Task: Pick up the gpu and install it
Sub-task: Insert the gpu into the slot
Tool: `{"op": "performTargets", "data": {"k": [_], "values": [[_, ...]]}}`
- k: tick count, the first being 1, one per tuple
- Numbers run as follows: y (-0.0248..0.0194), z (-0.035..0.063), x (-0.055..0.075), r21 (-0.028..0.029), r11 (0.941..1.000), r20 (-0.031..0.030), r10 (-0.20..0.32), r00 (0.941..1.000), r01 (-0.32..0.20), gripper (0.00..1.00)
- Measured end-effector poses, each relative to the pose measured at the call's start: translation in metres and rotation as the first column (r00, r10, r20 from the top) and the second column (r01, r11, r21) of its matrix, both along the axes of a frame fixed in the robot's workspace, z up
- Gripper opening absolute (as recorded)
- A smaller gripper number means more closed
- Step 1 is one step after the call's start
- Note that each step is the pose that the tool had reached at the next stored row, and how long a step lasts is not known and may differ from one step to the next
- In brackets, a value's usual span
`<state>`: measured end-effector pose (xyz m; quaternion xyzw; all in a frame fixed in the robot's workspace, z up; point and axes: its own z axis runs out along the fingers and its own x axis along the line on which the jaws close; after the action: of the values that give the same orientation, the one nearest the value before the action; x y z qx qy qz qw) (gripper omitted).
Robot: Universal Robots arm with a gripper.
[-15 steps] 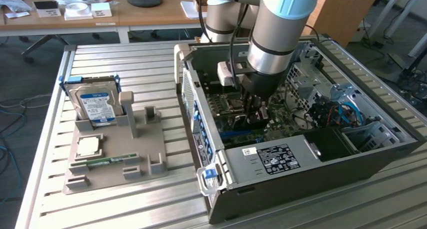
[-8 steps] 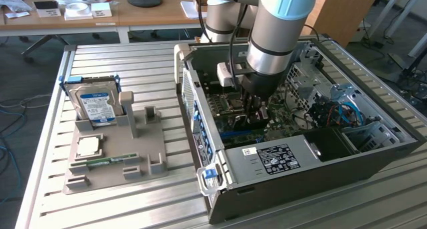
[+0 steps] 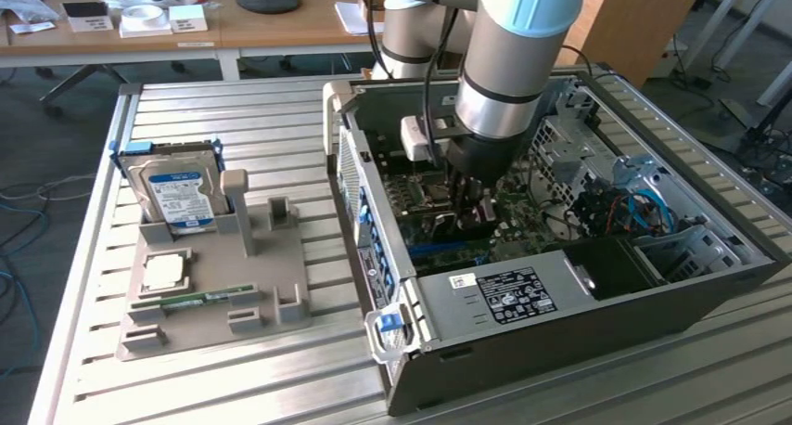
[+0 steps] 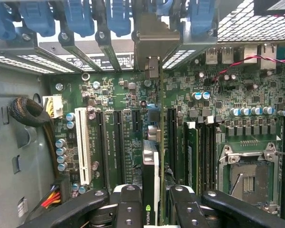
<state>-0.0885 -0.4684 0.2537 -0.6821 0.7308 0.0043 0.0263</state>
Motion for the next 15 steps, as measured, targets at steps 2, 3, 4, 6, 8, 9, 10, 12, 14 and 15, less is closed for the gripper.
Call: {"op": "performTargets", "data": {"k": [2, 3, 4, 6, 8, 9, 10, 12, 14, 15], "values": [[0.0001, -0.0008, -0.0001, -0.0002, 1.0000, -0.0001, 0.000, 1.0000, 0.000, 0.27], [0.0002, -0.0014, -0.0001, -0.0001, 1.0000, -0.0001, 0.000, 1.0000, 0.000, 0.27], [0.0002, -0.0023, -0.0001, 0.0000, 1.0000, 0.0000, 0.000, 1.0000, 0.000, 0.27], [0.0002, -0.0030, -0.0001, -0.0003, 1.0000, -0.0002, 0.000, 1.0000, 0.000, 0.27], [0.0002, -0.0030, -0.0001, -0.0003, 1.0000, -0.0002, 0.000, 1.0000, 0.000, 0.27], [0.0002, -0.0031, -0.0001, -0.0003, 1.0000, -0.0002, 0.000, 1.0000, 0.000, 0.27], [0.0002, -0.0031, -0.0001, -0.0002, 1.0000, -0.0002, 0.001, 1.0000, -0.001, 0.27], [0.0002, -0.0031, -0.0002, -0.0002, 1.0000, -0.0001, 0.008, 1.0000, -0.008, 0.27], [0.0002, -0.0031, -0.0002, -0.0002, 0.9999, -0.0002, 0.010, 0.9999, -0.010, 0.27], [0.0002, -0.0031, -0.0002, -0.0002, 0.9999, -0.0001, 0.010, 0.9999, -0.010, 0.27]]}}
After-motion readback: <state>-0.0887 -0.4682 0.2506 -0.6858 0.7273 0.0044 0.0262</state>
